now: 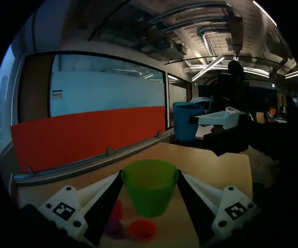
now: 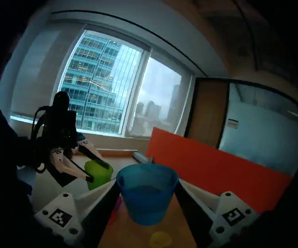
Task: Pour water
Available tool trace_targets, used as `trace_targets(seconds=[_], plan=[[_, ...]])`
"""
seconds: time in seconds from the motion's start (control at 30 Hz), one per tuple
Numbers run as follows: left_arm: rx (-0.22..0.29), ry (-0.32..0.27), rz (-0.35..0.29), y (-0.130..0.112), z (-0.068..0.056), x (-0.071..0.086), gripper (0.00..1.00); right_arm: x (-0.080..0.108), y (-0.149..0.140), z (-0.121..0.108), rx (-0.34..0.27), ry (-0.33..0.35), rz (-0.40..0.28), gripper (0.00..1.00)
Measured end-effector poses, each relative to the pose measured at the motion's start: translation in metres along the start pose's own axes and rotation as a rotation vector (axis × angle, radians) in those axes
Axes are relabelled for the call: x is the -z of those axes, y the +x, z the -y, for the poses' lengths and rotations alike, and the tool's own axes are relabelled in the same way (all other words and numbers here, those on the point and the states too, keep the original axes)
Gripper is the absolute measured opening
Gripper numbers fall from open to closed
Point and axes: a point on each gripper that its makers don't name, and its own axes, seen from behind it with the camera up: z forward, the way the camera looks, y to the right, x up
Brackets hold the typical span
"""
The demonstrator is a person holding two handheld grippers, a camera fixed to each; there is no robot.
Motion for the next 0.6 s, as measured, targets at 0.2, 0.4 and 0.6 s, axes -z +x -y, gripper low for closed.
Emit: trace_targets(seconds=[0.2,0.4,0.6], plan=[[0.002,-0.013,-0.003,-0.006,-0.005,0.0,0.9,-0.008,0.005,0.004,0.088,0.008,0.007,0.91],[0.014,-0.033,-0.008,-0.01,-0.013,0.0,0.9,-0.015,0.014,0.004,0.169,0.005,0.004,0.9],[0.015,-0.05,-0.009,-0.014,-0.021,-0.003,0.9,-0.021,0.018,0.004,0.237,0.009,0.013,0.9]])
